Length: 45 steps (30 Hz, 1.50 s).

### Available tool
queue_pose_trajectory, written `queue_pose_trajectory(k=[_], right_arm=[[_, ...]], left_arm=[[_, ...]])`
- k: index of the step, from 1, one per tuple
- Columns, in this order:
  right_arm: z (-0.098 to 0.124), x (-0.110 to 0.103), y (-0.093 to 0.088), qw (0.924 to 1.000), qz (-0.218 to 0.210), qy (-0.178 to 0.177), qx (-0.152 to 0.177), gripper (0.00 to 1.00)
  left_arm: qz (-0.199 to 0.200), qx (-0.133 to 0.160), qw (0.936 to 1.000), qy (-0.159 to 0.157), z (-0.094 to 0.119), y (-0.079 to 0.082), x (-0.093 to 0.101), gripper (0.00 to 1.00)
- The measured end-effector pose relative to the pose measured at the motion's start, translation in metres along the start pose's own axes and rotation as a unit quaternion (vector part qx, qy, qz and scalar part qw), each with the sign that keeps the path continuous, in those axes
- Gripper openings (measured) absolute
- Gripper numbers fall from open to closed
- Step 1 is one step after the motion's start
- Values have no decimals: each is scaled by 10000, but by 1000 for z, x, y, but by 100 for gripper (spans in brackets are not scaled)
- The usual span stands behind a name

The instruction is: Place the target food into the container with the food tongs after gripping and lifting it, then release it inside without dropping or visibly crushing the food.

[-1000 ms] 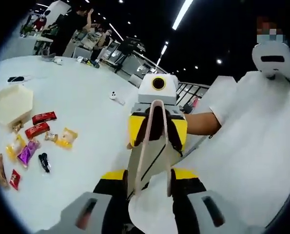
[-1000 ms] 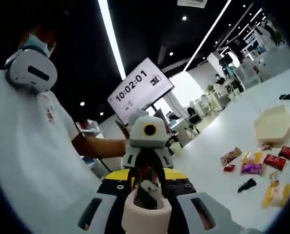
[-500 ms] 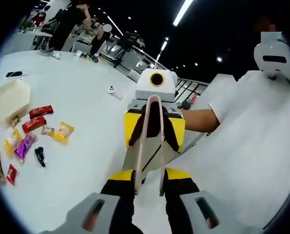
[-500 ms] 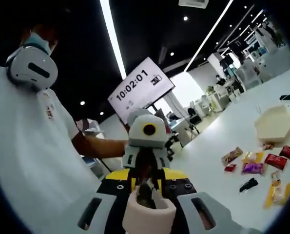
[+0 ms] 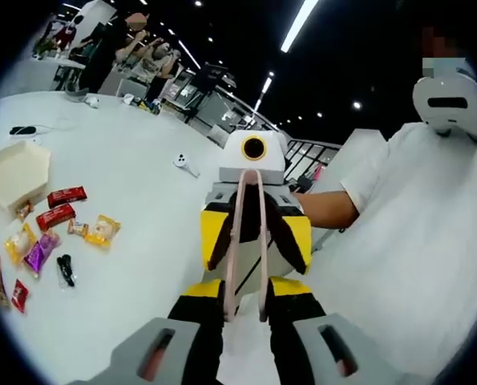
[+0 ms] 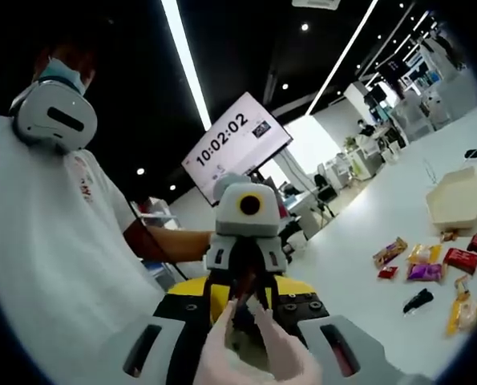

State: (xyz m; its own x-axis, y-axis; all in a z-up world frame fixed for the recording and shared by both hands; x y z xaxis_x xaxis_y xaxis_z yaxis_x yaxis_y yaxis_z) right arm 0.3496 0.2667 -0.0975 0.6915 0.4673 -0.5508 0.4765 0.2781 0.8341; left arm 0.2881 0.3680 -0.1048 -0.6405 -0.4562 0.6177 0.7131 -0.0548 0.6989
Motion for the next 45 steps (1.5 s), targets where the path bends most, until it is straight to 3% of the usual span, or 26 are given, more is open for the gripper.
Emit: queue_pose_trajectory(k=[8, 17, 21, 36, 40, 45], right_arm=[[-3, 0, -3, 9999, -102, 38, -100, 35], [-1, 1, 1, 9998, -191, 105, 44, 32], [-1, 1, 3, 9996, -248, 114, 113, 32], [-3, 4, 3, 9988, -464, -95, 94, 27], [-2, 5, 3, 9992, -324, -209, 71, 23], [-2, 5, 2, 9992, -39, -392, -38, 25]], left_arm=[[17, 107, 9999, 45, -2, 2, 1, 17], [-439, 407, 9981, 144, -1, 5, 2, 15], [-424, 522, 9976, 157, -1, 6, 1, 15], [-369, 298, 9985, 269, -2, 8, 2, 20], [-402, 317, 9983, 275, -2, 8, 2, 21], [-741, 432, 9953, 448, -4, 4, 0, 25]])
Point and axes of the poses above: the point that each gripper's makers call its tool centre point, and the gripper's own axes: z roughly backward along the fingers, x roughly to its right, y roughly out of its top, the point moved 8 cm from there along z, roughly backward along the fingers, and after that the axes turned 5 degrees about -x, right-handed, at the moved point
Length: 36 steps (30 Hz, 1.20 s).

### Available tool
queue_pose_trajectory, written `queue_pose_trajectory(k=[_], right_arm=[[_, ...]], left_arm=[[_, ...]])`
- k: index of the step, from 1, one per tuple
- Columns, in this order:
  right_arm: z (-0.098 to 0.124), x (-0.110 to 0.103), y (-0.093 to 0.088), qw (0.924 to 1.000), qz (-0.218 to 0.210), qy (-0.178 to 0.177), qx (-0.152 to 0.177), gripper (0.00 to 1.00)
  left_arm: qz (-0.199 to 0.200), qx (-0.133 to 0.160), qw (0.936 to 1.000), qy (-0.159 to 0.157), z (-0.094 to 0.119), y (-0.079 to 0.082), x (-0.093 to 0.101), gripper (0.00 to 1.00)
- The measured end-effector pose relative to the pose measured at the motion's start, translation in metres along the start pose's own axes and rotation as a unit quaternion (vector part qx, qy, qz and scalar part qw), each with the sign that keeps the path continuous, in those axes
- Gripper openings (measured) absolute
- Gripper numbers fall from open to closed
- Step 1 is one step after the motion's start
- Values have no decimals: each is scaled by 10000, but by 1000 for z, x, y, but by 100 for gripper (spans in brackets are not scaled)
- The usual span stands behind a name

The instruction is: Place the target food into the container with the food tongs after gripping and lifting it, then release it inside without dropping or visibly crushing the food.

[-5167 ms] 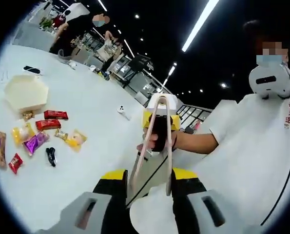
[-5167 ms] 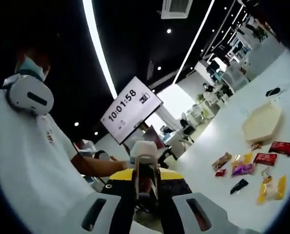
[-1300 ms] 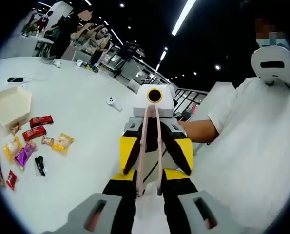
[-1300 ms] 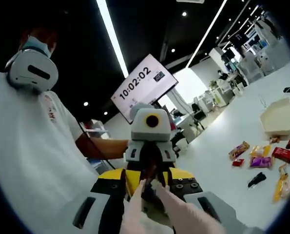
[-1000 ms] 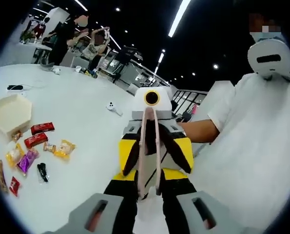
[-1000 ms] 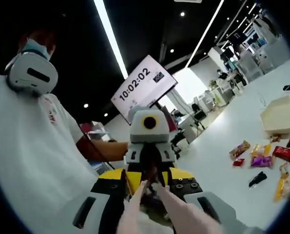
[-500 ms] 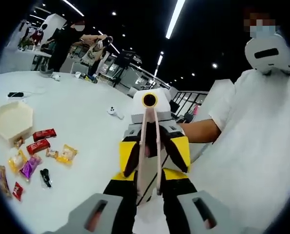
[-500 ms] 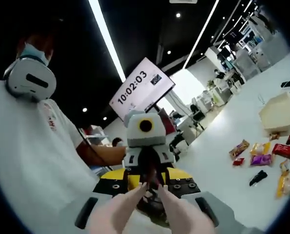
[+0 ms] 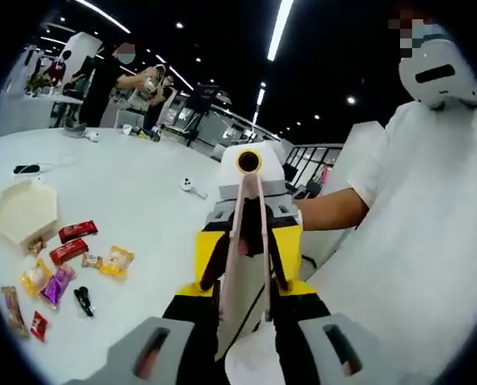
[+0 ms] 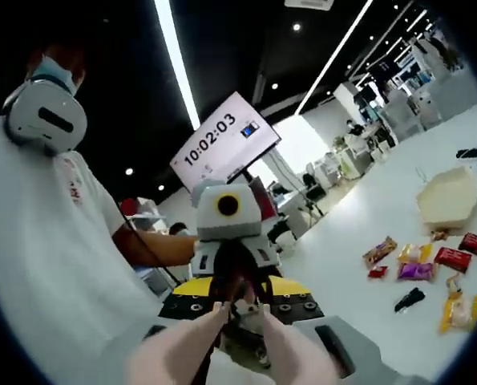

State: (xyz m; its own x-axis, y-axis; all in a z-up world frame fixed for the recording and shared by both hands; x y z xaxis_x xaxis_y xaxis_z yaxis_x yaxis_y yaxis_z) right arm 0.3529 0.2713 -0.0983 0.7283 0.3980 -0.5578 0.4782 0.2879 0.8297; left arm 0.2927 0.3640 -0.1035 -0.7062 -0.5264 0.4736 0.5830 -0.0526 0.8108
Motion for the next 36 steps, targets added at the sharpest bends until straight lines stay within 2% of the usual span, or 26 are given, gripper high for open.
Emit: queue_pose_trajectory(k=[2, 6, 10, 15, 17, 22, 36], right_arm=[[2, 2, 1, 9999, 31, -102, 106, 25], [9, 4, 6, 9992, -49, -184, 362, 26], [9, 4, 8, 9988, -50, -198, 437, 25], [9, 4, 5, 9990, -142, -145, 387, 25], [9, 5, 2, 9995, -126, -137, 272, 25], [10, 4, 2, 9997, -46, -98, 212, 25], [11, 9, -1, 9999, -100, -81, 71, 24]], left_arm=[[123, 144, 9998, 104, 2, 1, -3, 26], [260, 254, 9992, 171, 10, -2, -7, 27], [495, 360, 9981, 76, 10, -2, -7, 25], [679, 221, 9974, -21, 8, -4, -6, 22], [744, 101, 9972, -48, 7, -6, -7, 20], [785, 124, 9968, -58, 8, -6, -7, 19], [525, 75, 9985, 164, 9, -5, -9, 17]])
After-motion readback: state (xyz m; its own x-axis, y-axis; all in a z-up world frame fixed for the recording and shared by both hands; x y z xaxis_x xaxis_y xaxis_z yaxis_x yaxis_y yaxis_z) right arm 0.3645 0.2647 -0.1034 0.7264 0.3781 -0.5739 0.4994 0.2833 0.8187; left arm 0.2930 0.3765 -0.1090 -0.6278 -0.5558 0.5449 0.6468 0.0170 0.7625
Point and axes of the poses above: the point that each gripper's makers call its tool centre point, and the gripper's own axes: z roughly backward along the fingers, x roughly to its right, y roughly out of its top, the point moved 8 cm from there along z, roughly backward along the fingers, and after that the axes turned 5 degrees about -x, right-handed, at the moved point
